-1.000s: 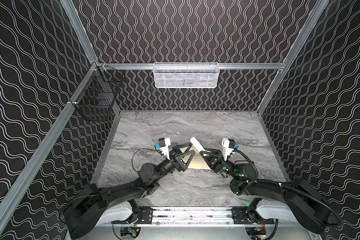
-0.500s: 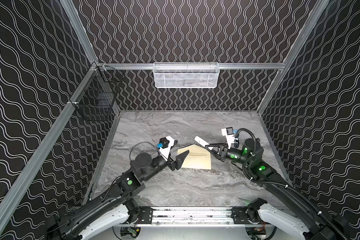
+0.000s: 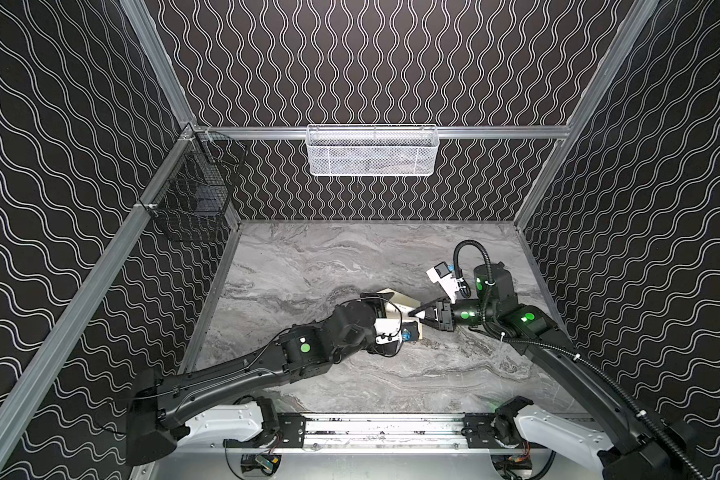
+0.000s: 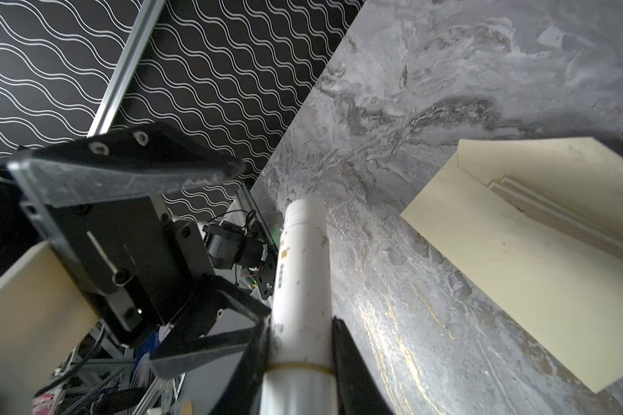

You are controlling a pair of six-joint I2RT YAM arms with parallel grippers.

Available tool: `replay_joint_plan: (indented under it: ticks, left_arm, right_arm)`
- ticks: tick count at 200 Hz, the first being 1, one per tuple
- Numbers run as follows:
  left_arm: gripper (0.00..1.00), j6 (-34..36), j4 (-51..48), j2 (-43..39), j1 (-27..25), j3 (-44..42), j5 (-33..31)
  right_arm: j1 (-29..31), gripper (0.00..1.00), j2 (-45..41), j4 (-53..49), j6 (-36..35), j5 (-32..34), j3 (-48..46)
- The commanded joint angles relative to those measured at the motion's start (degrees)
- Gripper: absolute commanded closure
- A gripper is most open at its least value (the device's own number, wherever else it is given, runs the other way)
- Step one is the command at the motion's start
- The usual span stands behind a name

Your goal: Place the letter into the envelope and seal it

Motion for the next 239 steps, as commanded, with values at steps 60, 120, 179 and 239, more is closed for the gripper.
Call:
replay_joint_plan:
  ticks: [60,120,179,239]
  left_arm:
    - [0.35,1.30,2.32,5.35,-0.20,2.11,1.14]
    - [0.66,-2.43,3.26,5.50,-0.07,0.64,1.71]
    - [0.85,-6.27,3.68,7.21,-0.09,0.95,3.47]
    - [1.00,-24.97,13.86,3.78,1.08,-4.13,11.17]
  right_arm:
    - [-0.02,1.00,-0.41,-3.53,-1.28,-3.09,2.78]
    - [0.05,1.00,0.00,-4.63,-1.66,-3.50,4.39]
    - [0.62,1.00,0.36,-4.87,-1.84,-2.69,5.45]
    - [0.82,0.44,-5.61,-1.82,-10.43,6.05,4.60]
